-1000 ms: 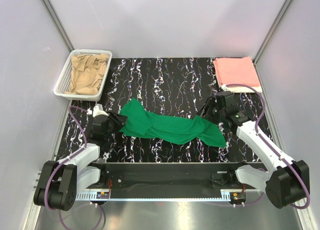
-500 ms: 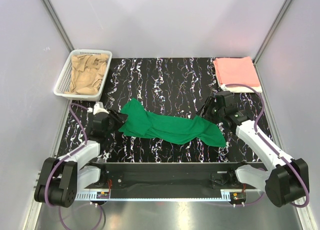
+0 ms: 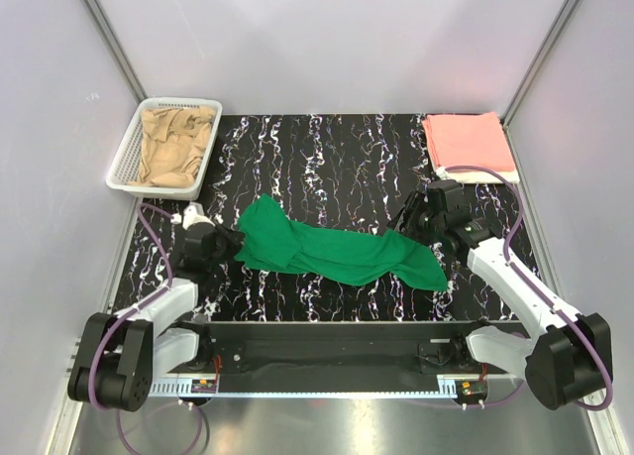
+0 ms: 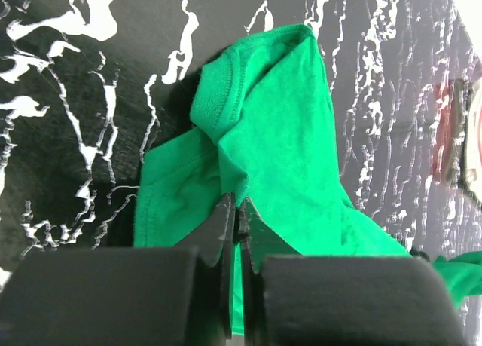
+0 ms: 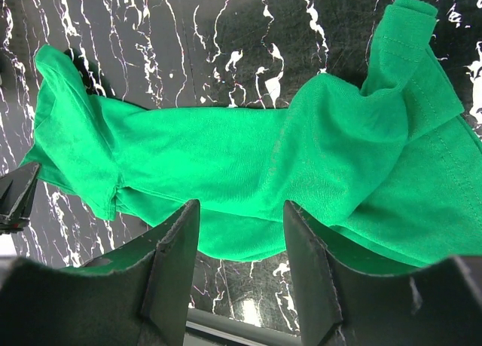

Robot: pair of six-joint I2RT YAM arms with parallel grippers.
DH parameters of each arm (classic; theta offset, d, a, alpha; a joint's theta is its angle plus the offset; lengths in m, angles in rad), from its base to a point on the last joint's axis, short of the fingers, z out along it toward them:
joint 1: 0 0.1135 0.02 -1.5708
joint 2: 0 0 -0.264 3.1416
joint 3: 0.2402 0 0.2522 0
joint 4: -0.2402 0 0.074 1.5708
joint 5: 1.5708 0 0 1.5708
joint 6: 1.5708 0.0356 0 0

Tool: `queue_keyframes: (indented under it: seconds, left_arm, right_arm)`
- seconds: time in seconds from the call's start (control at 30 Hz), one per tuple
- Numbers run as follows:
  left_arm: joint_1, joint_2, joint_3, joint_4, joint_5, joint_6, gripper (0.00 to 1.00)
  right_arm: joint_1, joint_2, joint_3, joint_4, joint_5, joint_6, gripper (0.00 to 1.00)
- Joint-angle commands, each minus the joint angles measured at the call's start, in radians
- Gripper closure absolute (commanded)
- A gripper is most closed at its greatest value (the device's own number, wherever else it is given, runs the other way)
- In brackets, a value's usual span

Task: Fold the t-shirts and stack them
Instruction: Flatten the tshirt out

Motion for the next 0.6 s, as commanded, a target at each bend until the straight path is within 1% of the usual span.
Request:
queue_keyframes:
  seconds: [0.0,0.03,0.07,0.1,0.17,0.23,0.27,0.3,0.37,0.43,0.57]
  left_arm:
    - [0.005,-0.057,0.043,-0.030,-0.040,0.037,1.00]
    - [0.004,-0.068,0.052,-0.052,-0.038,0.041,1.00]
    - [0.005,-0.077,0.086,-0.078,-0.035,0.044,1.00]
    - [0.005,-0.094,0.106,-0.141,-0.034,0.044,1.00]
    - [0.005,-0.108,0.173,-0.193,-0.009,0.063,1.00]
    - [0.005,-0.126,0.223,-0.271,0.006,0.086,1.00]
    - [0.005,-0.131,0.274,-0.305,0.006,0.112,1.00]
    - [0.007,-0.146,0.301,-0.366,0.008,0.123,1.00]
    - [0.022,-0.175,0.376,-0.416,0.018,0.143,1.00]
    - [0.042,-0.194,0.428,-0.477,0.067,0.153,1.00]
    - [0.054,-0.212,0.610,-0.616,0.089,0.208,1.00]
  right_arm:
    - [0.000,-0.020,-0.009,0.015,-0.016,0.011,0.44]
    - [0.000,-0.024,-0.007,0.000,-0.008,0.026,0.44]
    - [-0.003,-0.032,0.005,-0.026,0.043,0.038,0.43]
    - [-0.006,-0.036,0.014,-0.096,0.067,0.051,0.42]
    - [-0.026,-0.056,0.029,-0.146,0.140,0.078,0.41]
    - [-0.049,-0.066,0.034,-0.180,0.154,0.089,0.40]
    - [-0.057,-0.064,0.040,-0.193,0.154,0.088,0.41]
    - [-0.061,-0.064,0.048,-0.225,0.157,0.089,0.42]
    - [-0.063,-0.082,0.051,-0.252,0.182,0.109,0.43]
    - [-0.066,-0.121,0.026,-0.261,0.193,0.146,0.43]
    - [-0.069,-0.141,0.025,-0.295,0.194,0.193,0.43]
